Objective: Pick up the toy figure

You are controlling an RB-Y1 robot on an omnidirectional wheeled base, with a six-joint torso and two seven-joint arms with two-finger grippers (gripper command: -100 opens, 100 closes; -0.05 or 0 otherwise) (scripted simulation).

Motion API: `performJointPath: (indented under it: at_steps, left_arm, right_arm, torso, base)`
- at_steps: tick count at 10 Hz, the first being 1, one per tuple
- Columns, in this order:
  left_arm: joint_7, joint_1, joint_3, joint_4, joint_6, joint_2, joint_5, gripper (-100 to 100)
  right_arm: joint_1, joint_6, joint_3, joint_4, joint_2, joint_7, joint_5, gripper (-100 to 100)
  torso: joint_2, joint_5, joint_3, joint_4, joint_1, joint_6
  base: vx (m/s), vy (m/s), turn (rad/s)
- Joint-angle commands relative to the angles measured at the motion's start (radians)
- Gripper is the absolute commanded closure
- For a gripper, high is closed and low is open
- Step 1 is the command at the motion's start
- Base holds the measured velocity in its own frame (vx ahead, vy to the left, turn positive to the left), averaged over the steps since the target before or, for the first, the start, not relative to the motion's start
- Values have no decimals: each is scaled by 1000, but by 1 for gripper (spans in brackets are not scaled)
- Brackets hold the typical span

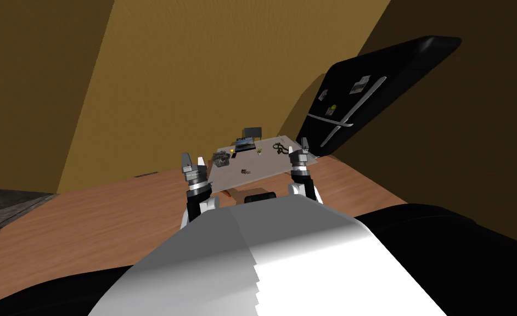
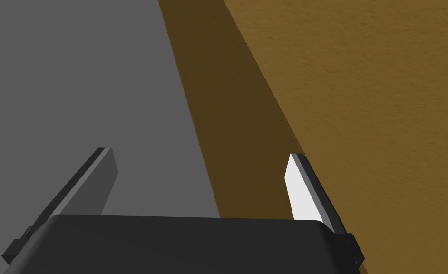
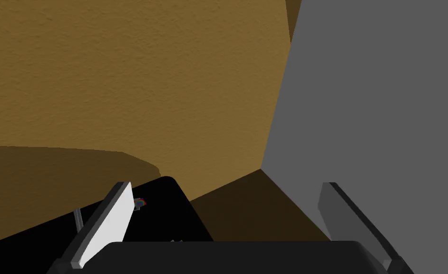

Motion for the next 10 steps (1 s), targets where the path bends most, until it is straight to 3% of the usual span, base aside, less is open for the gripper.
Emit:
performJointPath:
  at_steps: [1,5,10]
  left_arm:
    - [2,4,-4,19,8,37,15,-100]
    - [9,17,-14,79,34,107,64,-100]
    - [22,43,-33,192,84,191,159,-100]
  right_arm:
    - [0,0,0,0,0,0,0,0]
    - [0,0,0,0,0,0,0,0]
    - [0,0,0,0,0,0,0,0]
  torso:
    - [0,0,0,0,0,0]
    - [1,-1,1,0,-4,0]
    - [1,-1,1,0,-7,0]
  base:
    - [-7,-27,-78]
    - [-17,-60,-120]
    - [-14,-93,-171]
